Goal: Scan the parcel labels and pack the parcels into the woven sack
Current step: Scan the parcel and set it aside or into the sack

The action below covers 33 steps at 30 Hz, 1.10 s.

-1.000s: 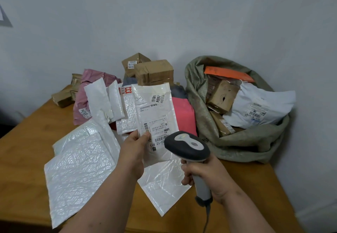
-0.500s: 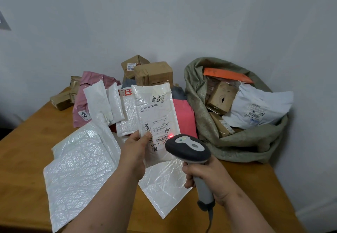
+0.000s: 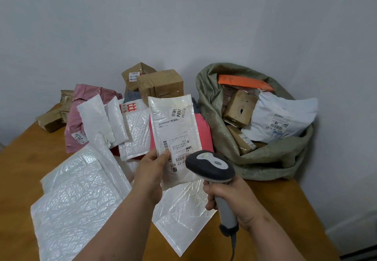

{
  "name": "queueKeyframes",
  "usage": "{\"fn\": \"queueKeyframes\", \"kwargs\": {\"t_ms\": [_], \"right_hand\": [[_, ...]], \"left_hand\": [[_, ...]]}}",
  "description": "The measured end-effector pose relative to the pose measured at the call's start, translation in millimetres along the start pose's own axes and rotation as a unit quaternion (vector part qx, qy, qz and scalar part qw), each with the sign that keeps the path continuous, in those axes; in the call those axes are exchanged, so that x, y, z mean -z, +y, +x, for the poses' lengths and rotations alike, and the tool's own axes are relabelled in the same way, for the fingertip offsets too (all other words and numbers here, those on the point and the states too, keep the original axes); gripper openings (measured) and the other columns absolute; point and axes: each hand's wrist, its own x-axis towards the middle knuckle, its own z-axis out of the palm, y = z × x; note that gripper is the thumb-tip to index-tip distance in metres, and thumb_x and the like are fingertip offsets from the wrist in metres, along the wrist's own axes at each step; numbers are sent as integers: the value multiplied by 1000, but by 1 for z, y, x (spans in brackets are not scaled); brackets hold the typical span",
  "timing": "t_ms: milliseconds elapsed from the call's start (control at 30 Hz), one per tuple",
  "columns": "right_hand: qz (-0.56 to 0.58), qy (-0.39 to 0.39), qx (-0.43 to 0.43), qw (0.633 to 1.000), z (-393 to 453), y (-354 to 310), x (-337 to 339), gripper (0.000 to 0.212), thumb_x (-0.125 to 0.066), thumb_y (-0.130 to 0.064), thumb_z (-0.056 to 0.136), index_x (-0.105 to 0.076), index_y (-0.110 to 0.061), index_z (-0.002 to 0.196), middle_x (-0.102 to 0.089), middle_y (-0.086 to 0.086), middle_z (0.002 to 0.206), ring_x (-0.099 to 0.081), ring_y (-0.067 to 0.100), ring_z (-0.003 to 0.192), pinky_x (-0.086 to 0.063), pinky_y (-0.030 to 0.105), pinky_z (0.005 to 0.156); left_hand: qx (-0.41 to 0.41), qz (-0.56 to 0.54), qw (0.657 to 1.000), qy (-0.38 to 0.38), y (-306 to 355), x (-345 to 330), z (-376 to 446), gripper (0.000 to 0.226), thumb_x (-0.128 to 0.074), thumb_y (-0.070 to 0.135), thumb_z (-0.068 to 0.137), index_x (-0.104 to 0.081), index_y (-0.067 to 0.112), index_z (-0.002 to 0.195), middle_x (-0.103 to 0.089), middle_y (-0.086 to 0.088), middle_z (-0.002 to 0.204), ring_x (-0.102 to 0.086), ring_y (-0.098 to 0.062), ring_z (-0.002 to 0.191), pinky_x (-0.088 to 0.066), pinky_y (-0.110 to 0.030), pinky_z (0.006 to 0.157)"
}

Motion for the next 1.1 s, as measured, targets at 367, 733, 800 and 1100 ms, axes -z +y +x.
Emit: {"fn": "queueKeyframes", "kwargs": {"t_ms": [367, 733, 800, 1100], "right_hand": [[31, 259, -27, 965, 38, 25, 67, 32, -83, -28, 75, -68, -21, 103, -77, -1, 75, -73, 14, 67, -54, 35, 66], [73, 274, -27, 959, 107, 36, 179, 50, -77, -34, 84, -47, -30, 123, -56, -17, 103, -55, 11, 97, -43, 34, 93], [44, 287, -7, 957, 110, 40, 191, 36, -75, -35, 86, -53, -30, 114, -61, -16, 104, -56, 11, 94, -43, 29, 88], [99, 388, 121, 908, 93, 40, 229, 21, -72, -13, 90, -73, -7, 110, -77, 9, 97, -73, 30, 95, -58, 52, 90]], "left_hand": [[-134, 199, 966, -92, 11, -82, 28, 20, -62, 20, 96, -71, 33, 108, -76, 13, 94, -74, -11, 83, -57, -25, 61], [-403, 514, 755, -61, 4, -195, 73, 37, -63, 22, 93, -66, 30, 129, -66, 2, 104, -61, -23, 94, -51, -41, 80], [-434, 543, 716, -69, 3, -211, 75, 34, -63, 23, 94, -68, 30, 126, -68, 2, 105, -61, -24, 93, -51, -42, 78], [-387, 737, 527, -174, -5, -299, 77, 43, -53, 21, 93, -57, 44, 129, -60, 9, 125, -52, -19, 117, -30, -40, 98]]}}
